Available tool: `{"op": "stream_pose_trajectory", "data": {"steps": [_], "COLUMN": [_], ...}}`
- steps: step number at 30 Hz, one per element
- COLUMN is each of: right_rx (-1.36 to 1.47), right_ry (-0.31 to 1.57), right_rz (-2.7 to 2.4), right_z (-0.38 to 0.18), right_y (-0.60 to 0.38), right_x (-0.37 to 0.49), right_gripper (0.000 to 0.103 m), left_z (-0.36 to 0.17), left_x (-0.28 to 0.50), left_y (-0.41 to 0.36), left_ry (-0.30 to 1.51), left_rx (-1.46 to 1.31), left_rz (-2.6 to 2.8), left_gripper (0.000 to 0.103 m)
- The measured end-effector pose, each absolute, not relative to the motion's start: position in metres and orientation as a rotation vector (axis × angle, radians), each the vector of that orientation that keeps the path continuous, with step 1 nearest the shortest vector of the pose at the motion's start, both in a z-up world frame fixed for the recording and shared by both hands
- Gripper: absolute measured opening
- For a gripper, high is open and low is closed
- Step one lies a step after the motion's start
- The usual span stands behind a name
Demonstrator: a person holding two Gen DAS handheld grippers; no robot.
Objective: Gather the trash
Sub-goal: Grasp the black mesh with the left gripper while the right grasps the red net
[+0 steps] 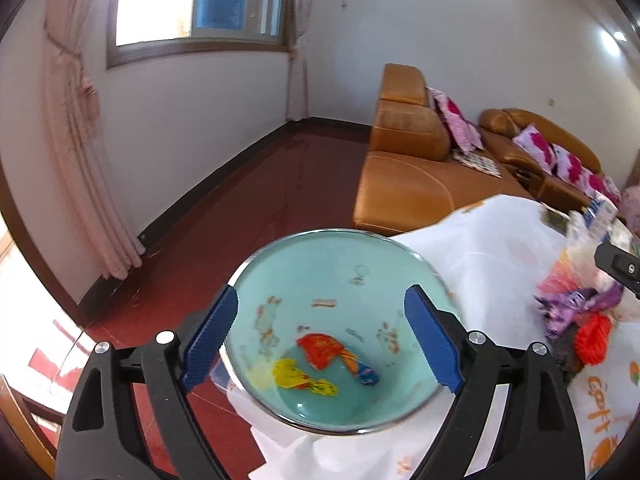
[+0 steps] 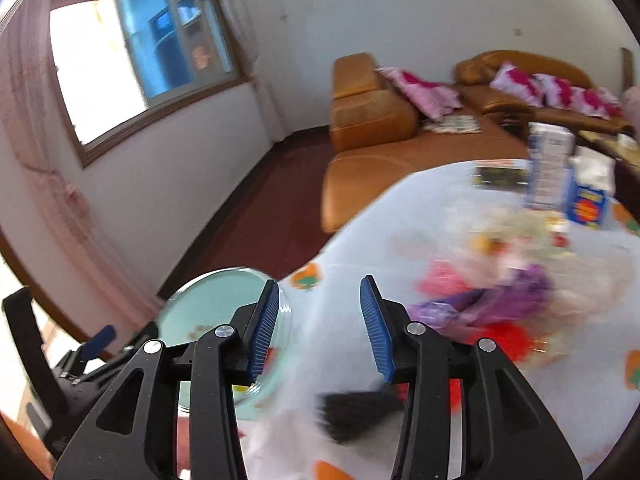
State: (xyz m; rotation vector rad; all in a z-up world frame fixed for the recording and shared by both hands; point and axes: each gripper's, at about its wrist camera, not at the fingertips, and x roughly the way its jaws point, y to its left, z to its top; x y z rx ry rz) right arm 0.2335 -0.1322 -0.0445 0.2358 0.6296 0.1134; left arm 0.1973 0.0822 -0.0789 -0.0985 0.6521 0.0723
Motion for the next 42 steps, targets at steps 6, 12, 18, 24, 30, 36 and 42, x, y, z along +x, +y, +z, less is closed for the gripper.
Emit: {"op": "stream_pose_trajectory", "data": {"steps": [6, 12, 18, 24, 30, 36, 42], "right_rx": [0.298, 0.325, 0.382, 0.404, 0.438, 0.516, 0.519], "right_ry": [0.629, 0.634, 0.66, 0.67, 0.701, 0.733, 0.729], "right_rz": [-0.023, -0.089, -0.129, -0.116, -0.121, -0.132, -0.067], "right_z": [-0.057, -0.071, -0.081, -0.085, -0.094, -0.107, -0.099], "right_y": [-0.196, -0.233, -0.259, -0.264, -0.274, -0.29, -0.274], "right_x": [0.207, 0.185, 0.174, 0.167, 0.169, 0.167, 0.172], "right_gripper": [0.043, 0.043, 0.043, 0.043, 0.043, 0.043, 0.043], "left_z": [-0.077, -0.076, -0.085, -0.105, -0.113, -0.124, -0.119], "left_x": [0.19, 0.181, 0.174, 0.175, 0.176, 0.181, 0.167], "left_y": [0.039, -0.005, -0.057, -0.089, -0.103, -0.112, -0.116], "left_ry": [0.655, 0.648, 0.654, 0.721, 0.741, 0.783, 0.768], "left_rx": [-0.055, -0.007, 0.065, 0.114, 0.159, 0.156, 0.181], "left_rz": [-0.027, -0.141, -0.294, -0.367, -0.379, -0.423, -0.477], "left_gripper": [0.086, 0.086, 0.086, 0.085, 0.077, 0.041, 0.026]}}
